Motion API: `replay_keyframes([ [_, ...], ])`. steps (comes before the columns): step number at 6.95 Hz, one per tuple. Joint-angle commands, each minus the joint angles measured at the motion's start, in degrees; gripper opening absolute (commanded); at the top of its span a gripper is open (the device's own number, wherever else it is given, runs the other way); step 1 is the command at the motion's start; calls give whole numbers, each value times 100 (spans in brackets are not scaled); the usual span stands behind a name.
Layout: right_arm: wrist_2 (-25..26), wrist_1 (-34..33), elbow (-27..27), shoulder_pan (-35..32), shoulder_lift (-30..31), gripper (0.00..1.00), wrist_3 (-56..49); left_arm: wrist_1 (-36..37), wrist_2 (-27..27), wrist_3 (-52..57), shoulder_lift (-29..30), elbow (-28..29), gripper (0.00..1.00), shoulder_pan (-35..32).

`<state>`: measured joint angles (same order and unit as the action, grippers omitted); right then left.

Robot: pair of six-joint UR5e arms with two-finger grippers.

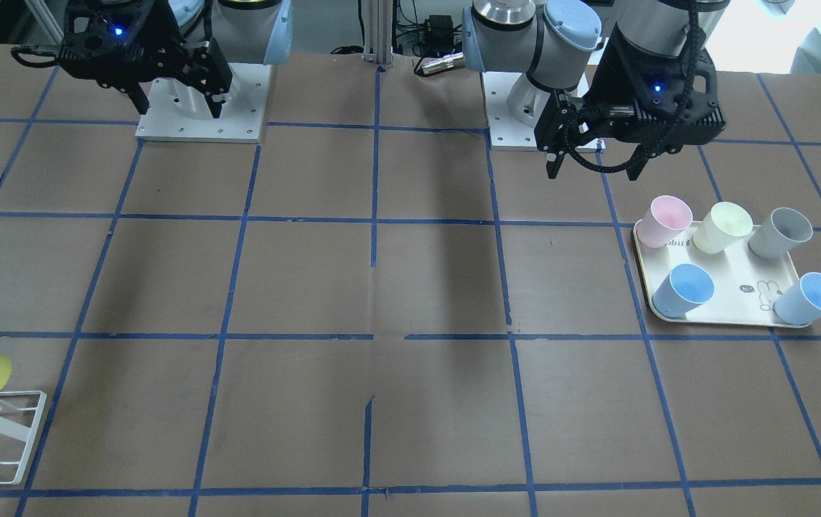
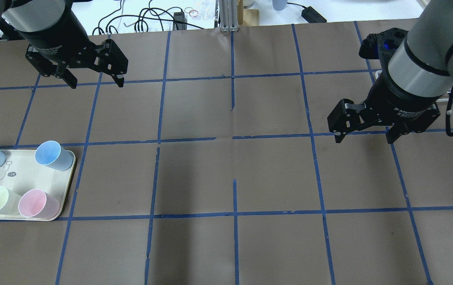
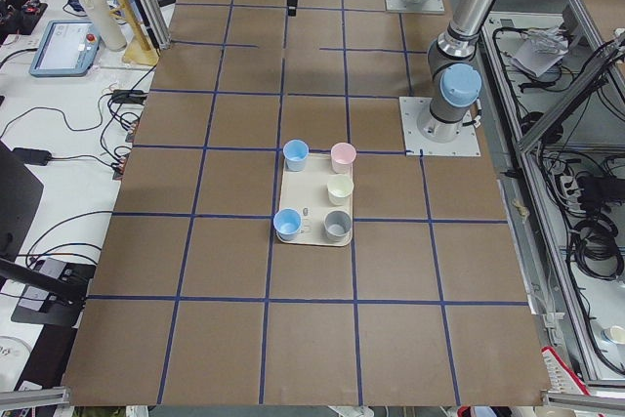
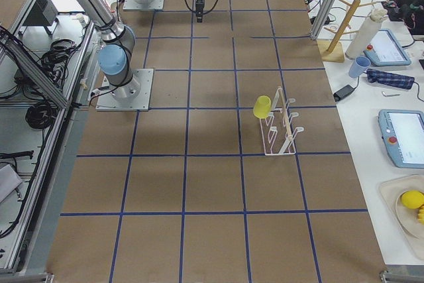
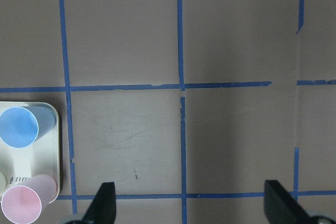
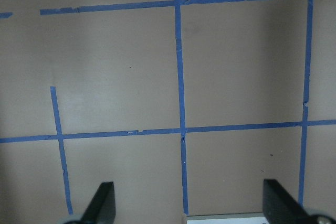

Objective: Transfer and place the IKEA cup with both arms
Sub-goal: 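Move the right gripper toward the yellow cup on the white wire rack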

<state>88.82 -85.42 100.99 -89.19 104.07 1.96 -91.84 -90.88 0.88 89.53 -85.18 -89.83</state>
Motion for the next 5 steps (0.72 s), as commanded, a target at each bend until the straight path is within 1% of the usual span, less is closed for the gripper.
replay_keyframes([
  [1,13,-10,0,-11,0,100,6,-9,9,0,11,54,100,0],
  [5,22,-10,8,15,-18,100,23,-9,26,0,3,-34,100,0],
])
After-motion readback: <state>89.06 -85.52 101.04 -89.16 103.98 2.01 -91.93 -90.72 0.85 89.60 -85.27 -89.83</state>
